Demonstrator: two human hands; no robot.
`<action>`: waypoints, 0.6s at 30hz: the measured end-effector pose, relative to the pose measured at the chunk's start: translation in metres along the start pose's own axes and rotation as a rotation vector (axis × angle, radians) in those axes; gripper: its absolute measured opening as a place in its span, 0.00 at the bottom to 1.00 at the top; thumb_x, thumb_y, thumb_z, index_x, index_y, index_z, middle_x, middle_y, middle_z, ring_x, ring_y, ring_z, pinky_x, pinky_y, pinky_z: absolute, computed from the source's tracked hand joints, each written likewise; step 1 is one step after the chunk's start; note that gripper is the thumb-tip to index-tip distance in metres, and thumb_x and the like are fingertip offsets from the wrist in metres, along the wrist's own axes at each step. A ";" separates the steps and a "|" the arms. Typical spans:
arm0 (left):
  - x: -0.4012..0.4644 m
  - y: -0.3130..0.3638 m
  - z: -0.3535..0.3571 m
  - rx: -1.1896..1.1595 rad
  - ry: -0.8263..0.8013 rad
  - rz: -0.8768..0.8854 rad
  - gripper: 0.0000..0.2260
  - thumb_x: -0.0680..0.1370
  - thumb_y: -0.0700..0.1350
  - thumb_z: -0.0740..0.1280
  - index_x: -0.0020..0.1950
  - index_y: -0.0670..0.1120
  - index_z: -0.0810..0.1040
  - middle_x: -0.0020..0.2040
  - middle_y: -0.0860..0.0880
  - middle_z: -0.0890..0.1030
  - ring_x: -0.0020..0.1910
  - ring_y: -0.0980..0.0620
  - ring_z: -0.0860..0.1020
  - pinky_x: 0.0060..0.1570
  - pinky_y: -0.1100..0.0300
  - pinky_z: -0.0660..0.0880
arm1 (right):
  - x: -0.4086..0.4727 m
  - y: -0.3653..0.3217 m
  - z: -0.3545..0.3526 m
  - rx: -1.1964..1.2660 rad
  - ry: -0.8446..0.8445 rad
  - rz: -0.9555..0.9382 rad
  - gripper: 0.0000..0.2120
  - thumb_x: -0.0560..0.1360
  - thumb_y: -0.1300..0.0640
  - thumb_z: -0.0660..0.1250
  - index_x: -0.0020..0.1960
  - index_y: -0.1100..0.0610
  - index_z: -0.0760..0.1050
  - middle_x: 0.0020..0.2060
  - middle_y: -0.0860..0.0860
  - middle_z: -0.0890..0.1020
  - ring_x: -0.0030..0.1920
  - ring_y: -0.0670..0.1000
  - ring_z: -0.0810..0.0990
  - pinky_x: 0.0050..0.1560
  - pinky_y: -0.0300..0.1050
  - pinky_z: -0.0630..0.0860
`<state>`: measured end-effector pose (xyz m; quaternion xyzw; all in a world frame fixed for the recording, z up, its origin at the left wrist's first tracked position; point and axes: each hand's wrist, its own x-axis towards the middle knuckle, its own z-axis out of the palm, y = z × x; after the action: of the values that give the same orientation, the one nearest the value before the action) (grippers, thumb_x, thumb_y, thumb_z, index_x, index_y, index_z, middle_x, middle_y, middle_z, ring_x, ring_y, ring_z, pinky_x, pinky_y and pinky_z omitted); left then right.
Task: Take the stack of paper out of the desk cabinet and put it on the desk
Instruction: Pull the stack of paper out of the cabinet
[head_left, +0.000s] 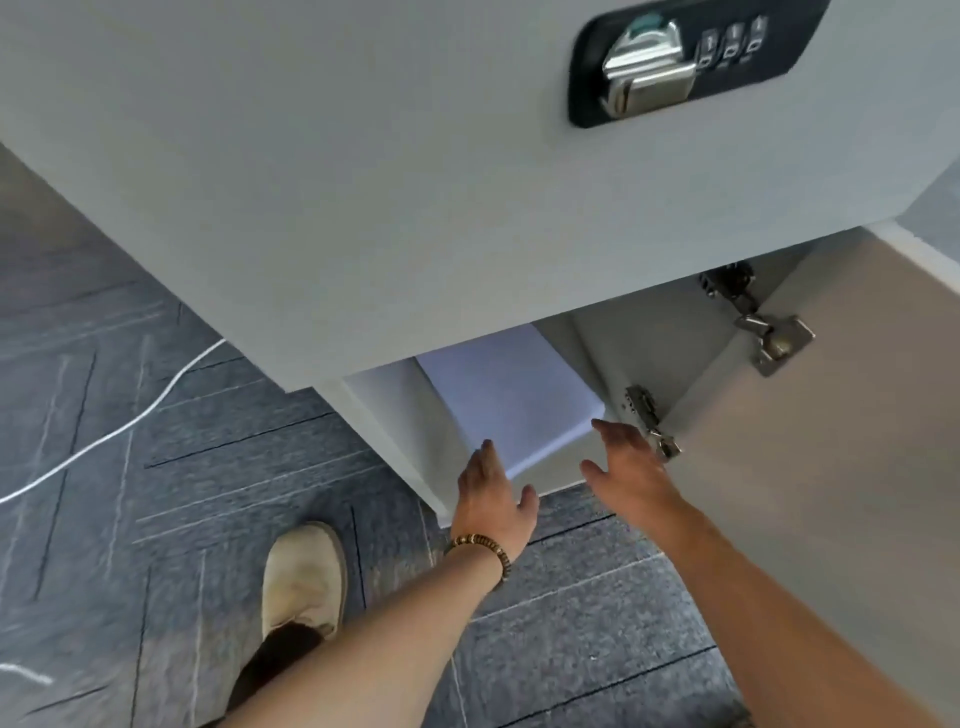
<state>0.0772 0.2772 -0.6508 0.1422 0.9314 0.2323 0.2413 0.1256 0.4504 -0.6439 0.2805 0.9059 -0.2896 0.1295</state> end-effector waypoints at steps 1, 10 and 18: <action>0.002 -0.004 0.006 0.005 -0.022 -0.004 0.36 0.81 0.52 0.61 0.80 0.40 0.45 0.80 0.40 0.55 0.78 0.43 0.55 0.76 0.51 0.57 | 0.007 0.001 0.004 -0.008 -0.012 -0.010 0.33 0.78 0.51 0.66 0.79 0.55 0.59 0.76 0.59 0.65 0.75 0.60 0.66 0.73 0.54 0.65; 0.038 -0.014 0.033 -0.115 -0.076 -0.080 0.42 0.78 0.52 0.66 0.80 0.46 0.39 0.82 0.45 0.48 0.80 0.46 0.50 0.78 0.50 0.54 | 0.056 0.013 0.024 -0.026 -0.026 -0.008 0.36 0.79 0.44 0.64 0.81 0.55 0.53 0.78 0.59 0.61 0.77 0.61 0.61 0.75 0.56 0.60; 0.066 -0.022 0.043 -0.297 0.019 -0.239 0.45 0.75 0.52 0.71 0.80 0.45 0.44 0.79 0.41 0.56 0.77 0.43 0.57 0.75 0.49 0.59 | 0.085 0.019 0.040 0.090 -0.038 0.060 0.39 0.79 0.43 0.63 0.82 0.54 0.48 0.80 0.58 0.51 0.79 0.62 0.54 0.76 0.59 0.60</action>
<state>0.0400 0.2989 -0.7209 -0.0088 0.8995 0.3381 0.2766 0.0707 0.4764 -0.7184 0.3077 0.8805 -0.3314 0.1424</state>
